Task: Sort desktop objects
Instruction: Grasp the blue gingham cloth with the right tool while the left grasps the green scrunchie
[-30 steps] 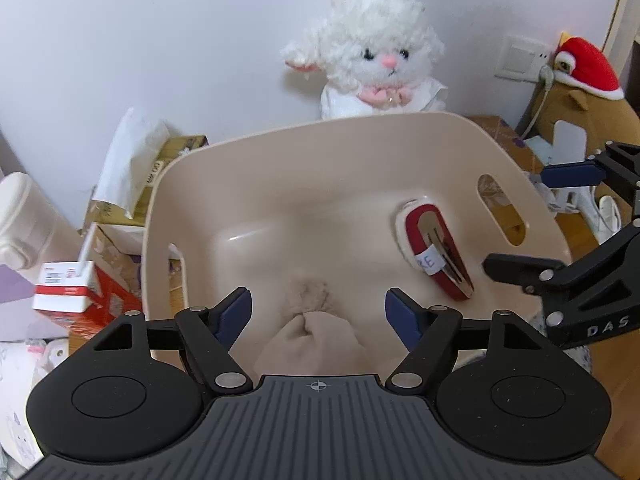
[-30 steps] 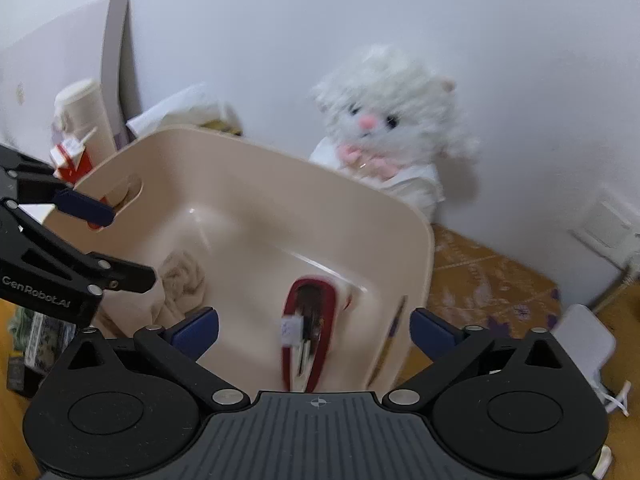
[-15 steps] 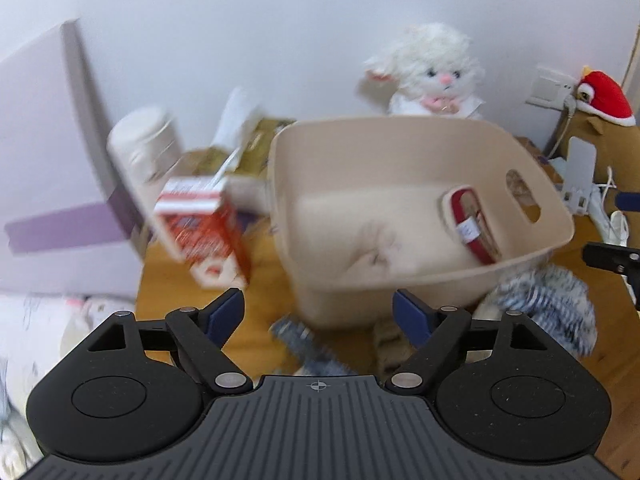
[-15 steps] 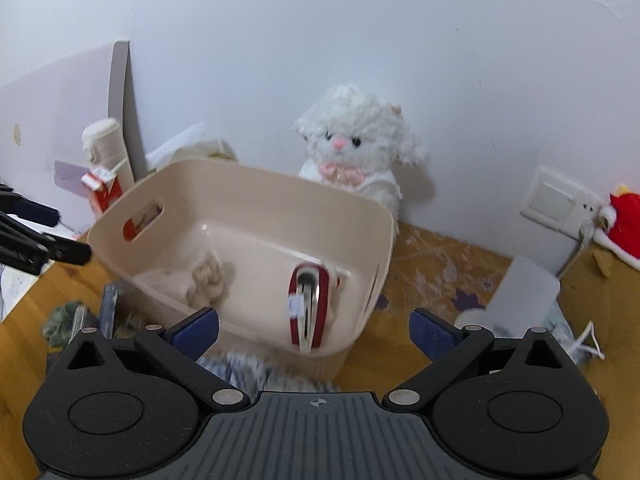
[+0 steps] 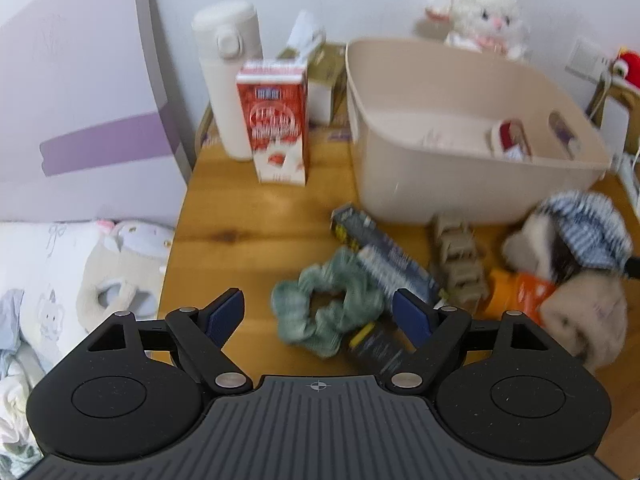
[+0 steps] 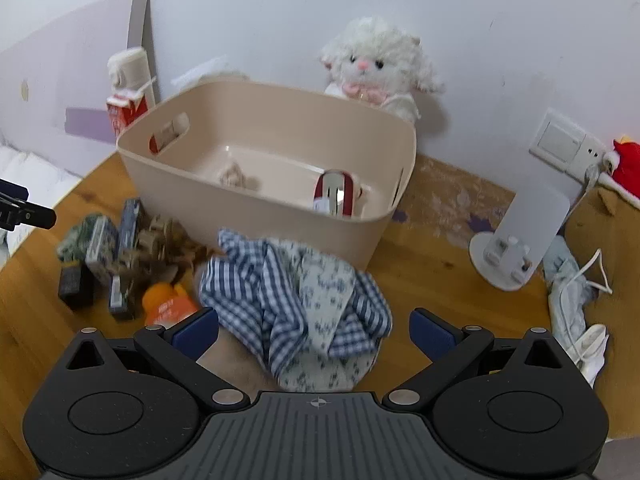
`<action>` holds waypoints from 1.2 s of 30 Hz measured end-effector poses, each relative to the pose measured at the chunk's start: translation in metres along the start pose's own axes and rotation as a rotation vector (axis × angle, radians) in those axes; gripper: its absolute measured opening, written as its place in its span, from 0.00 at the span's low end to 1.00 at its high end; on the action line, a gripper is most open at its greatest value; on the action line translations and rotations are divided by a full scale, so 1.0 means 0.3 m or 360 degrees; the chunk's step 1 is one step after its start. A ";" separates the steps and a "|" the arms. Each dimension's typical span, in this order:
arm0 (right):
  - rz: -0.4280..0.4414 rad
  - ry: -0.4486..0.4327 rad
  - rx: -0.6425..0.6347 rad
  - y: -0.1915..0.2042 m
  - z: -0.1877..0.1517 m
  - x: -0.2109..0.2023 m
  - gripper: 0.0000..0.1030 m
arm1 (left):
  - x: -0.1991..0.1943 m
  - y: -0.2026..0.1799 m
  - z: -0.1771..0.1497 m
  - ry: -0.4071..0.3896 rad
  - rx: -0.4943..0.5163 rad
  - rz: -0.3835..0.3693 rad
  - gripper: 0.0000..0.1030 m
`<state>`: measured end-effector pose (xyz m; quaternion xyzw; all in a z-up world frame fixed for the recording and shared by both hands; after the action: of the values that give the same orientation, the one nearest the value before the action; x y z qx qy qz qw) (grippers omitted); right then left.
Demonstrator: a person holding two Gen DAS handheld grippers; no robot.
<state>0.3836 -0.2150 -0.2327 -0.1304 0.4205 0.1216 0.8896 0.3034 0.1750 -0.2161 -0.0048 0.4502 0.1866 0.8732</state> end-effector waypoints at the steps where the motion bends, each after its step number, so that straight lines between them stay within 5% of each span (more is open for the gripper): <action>1: 0.0000 0.0018 -0.0007 0.003 -0.011 0.007 1.00 | 0.012 0.006 -0.011 0.0010 0.0007 0.0014 0.80; 11: -0.0035 0.0097 -0.0108 0.020 -0.048 0.081 1.00 | 0.131 0.029 -0.058 0.0138 0.0040 0.0056 0.80; 31: -0.0007 0.0126 -0.0214 0.008 0.002 0.220 1.00 | 0.312 0.066 -0.020 0.0275 -0.0173 0.0046 0.81; 36: 0.0026 0.0120 -0.0171 0.003 0.004 0.234 0.99 | 0.325 0.064 -0.003 0.0259 -0.0188 0.0021 0.70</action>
<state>0.4276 -0.2062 -0.2869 -0.1791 0.4475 0.1463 0.8639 0.3475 0.2241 -0.2905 -0.0685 0.5079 0.2176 0.8306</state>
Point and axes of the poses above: each gripper's, at about its wrist camera, not at the fingertips, and x roughly the way its jaws point, y to its left, z to its top, the point moved 9 cm from there along x, roughly the way its jaws point, and after that the axes turned 6 degrees about -x, right-handed, at the moved point
